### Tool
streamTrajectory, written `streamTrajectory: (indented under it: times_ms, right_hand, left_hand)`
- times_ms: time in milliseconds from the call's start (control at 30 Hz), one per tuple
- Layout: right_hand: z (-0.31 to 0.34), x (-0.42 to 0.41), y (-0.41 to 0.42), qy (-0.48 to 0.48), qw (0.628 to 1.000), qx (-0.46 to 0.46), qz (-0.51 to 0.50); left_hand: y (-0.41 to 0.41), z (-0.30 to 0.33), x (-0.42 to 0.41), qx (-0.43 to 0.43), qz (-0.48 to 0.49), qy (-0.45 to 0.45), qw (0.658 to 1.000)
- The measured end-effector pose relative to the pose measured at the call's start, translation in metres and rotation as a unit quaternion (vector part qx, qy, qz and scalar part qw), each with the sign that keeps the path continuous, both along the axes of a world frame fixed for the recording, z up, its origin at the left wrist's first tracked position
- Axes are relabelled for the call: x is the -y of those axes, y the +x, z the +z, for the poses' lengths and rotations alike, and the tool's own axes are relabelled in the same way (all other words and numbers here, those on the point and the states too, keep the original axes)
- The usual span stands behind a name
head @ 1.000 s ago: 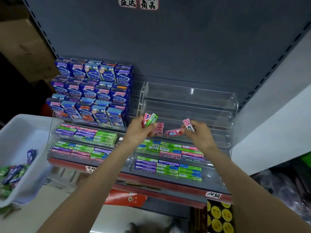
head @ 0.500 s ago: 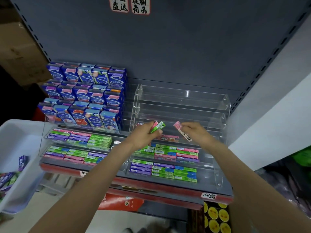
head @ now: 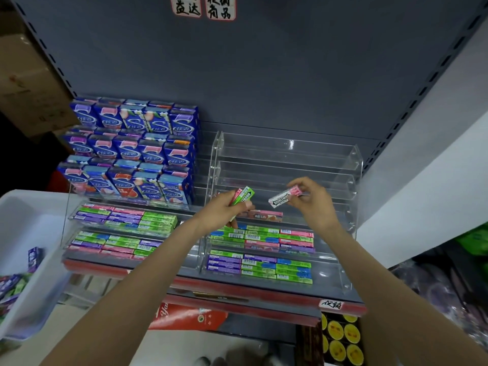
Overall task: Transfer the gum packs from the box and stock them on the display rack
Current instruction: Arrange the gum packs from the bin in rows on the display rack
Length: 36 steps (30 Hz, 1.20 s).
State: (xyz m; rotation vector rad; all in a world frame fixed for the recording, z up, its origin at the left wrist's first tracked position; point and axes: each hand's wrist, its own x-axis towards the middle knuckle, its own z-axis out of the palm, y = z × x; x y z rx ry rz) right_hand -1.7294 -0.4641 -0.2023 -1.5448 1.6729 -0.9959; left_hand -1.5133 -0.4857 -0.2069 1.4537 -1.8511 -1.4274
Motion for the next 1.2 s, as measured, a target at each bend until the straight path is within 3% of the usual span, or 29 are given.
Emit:
streamTrajectory:
  times_ms: [67,267,533,800,1033,1200]
  right_hand:
    - [-0.005,-0.002,0.002,-0.008,0.996,-0.089,0.024]
    - [-0.015,-0.004,0.006,0.023,0.975,-0.208,0.076]
    - [-0.012,0.003,0.023,0.052,0.961,-0.232,0.141]
    - [-0.01,0.005,0.02,0.057,0.963,-0.223,0.136]
    - [-0.009,0.003,0.018,0.047,0.969,-0.209,0.126]
    - [0.011,-0.002,0.024,0.005,0.994,-0.017,0.111]
  left_hand:
    - [0.0,-0.001,0.0,-0.003,0.003,0.002,1.0]
    - [0.001,-0.001,-0.002,-0.001,0.02,0.009,1.0]
    - [0.009,0.002,-0.001,-0.059,0.071,0.023,0.995]
    - [-0.003,0.001,0.0,-0.01,0.013,-0.003,1.0]
    - [-0.002,0.005,0.0,-0.025,0.032,0.002,0.999]
    - [-0.008,0.013,-0.002,-0.034,-0.001,0.009,0.999]
